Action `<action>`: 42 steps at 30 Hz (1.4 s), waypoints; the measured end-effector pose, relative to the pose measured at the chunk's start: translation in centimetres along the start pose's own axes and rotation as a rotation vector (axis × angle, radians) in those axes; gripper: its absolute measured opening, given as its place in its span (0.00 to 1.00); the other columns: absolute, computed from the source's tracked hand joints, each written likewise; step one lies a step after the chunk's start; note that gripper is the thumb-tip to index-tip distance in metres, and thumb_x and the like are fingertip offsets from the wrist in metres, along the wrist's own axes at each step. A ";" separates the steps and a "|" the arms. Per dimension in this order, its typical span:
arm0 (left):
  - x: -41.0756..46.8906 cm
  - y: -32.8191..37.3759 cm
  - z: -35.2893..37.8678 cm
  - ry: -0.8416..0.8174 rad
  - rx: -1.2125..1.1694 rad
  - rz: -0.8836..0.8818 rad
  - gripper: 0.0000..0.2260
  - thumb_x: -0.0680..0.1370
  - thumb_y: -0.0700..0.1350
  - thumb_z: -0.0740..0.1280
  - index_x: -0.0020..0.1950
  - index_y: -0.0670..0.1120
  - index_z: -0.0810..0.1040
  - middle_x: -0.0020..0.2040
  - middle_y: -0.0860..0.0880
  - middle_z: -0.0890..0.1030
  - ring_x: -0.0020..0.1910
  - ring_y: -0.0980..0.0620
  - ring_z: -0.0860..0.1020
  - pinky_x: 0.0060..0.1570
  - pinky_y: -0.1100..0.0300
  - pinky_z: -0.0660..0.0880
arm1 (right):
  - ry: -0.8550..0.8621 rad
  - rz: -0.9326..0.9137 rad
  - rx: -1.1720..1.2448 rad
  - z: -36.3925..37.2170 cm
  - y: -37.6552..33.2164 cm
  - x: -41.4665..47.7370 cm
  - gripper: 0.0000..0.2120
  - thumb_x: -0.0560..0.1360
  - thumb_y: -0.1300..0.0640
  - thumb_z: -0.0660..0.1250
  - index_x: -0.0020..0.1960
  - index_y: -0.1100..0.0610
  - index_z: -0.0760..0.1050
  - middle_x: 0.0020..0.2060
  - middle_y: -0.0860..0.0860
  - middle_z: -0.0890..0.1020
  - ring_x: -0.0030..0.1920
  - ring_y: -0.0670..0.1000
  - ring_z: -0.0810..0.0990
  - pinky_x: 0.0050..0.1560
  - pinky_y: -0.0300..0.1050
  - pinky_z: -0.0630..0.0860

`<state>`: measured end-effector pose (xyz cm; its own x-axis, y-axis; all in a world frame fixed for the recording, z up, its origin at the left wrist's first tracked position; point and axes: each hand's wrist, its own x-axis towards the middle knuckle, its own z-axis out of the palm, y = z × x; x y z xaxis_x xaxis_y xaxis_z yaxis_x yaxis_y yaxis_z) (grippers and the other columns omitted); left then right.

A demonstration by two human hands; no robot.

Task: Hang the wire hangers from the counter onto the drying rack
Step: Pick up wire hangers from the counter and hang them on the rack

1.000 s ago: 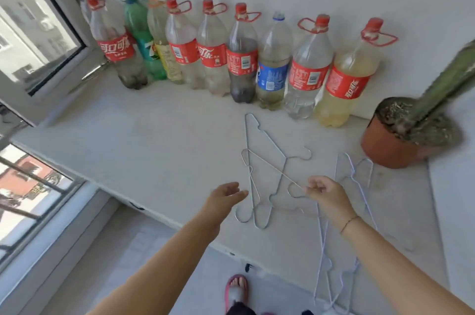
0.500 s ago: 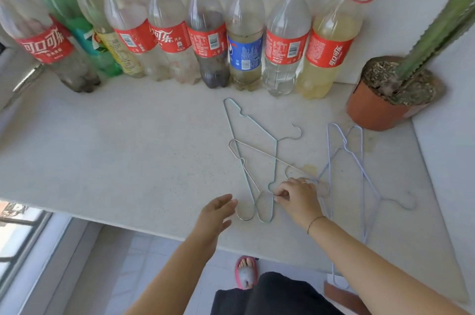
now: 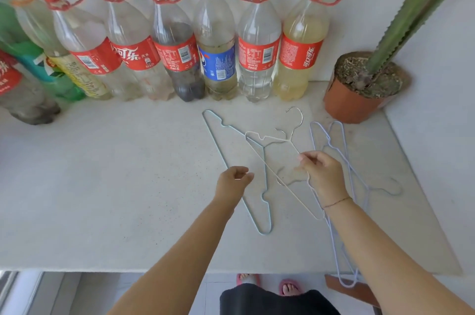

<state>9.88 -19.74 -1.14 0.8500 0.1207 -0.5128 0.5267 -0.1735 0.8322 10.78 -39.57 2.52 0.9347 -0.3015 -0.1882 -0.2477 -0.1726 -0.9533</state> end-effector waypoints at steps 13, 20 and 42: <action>4.9 1.9 6.2 0.076 0.441 0.046 0.17 0.73 0.50 0.70 0.57 0.44 0.74 0.49 0.48 0.80 0.51 0.47 0.78 0.45 0.59 0.71 | 0.107 0.111 0.133 -4.5 1.3 -1.5 0.05 0.74 0.62 0.67 0.40 0.56 0.78 0.27 0.50 0.74 0.25 0.39 0.70 0.30 0.29 0.69; 5.3 2.6 6.2 0.099 0.549 -0.031 0.10 0.74 0.46 0.68 0.35 0.44 0.74 0.32 0.49 0.76 0.33 0.47 0.74 0.33 0.61 0.68 | 0.088 0.178 0.217 -4.8 2.2 -1.4 0.04 0.74 0.61 0.67 0.41 0.56 0.78 0.28 0.50 0.75 0.26 0.40 0.71 0.31 0.30 0.70; -6.0 6.1 -2.6 0.390 -0.306 0.074 0.07 0.78 0.36 0.62 0.50 0.38 0.79 0.38 0.46 0.80 0.36 0.52 0.77 0.38 0.67 0.76 | -0.467 0.122 0.336 -1.3 -3.1 -1.0 0.03 0.74 0.61 0.67 0.47 0.57 0.78 0.29 0.49 0.75 0.28 0.44 0.68 0.31 0.36 0.63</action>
<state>8.01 -18.93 7.57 0.7865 0.4855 -0.3817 0.3882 0.0920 0.9170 10.28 -39.98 5.98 0.9367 0.1582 -0.3124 -0.3372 0.1672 -0.9265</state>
